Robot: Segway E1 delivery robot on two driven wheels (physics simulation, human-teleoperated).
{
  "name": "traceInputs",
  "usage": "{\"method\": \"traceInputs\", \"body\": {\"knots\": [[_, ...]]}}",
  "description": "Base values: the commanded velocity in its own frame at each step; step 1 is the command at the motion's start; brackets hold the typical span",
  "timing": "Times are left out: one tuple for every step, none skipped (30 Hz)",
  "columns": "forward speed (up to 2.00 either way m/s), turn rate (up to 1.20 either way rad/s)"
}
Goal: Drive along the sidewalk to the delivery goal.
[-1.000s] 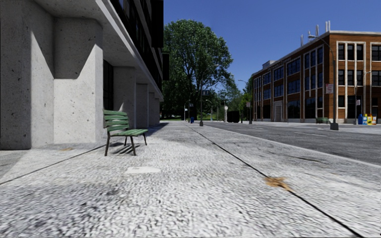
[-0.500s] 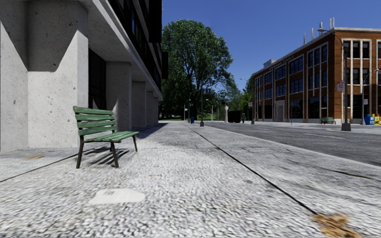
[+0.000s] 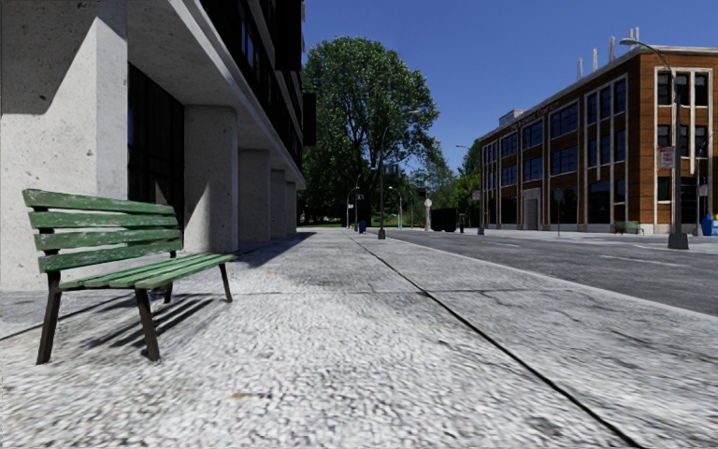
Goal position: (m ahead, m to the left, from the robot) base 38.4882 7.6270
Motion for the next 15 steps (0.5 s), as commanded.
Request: {"method": "traceInputs", "body": {"knots": [[2.00,0.00],[2.00,0.00],[2.00,0.00],[2.00,0.00],[2.00,0.01],[2.00,0.08],[2.00,0.18],[2.00,0.18],[2.00,0.22],[2.00,0.23],[2.00,0.21],[2.00,0.00],[2.00,0.00],[2.00,0.00],[2.00,0.00]]}}
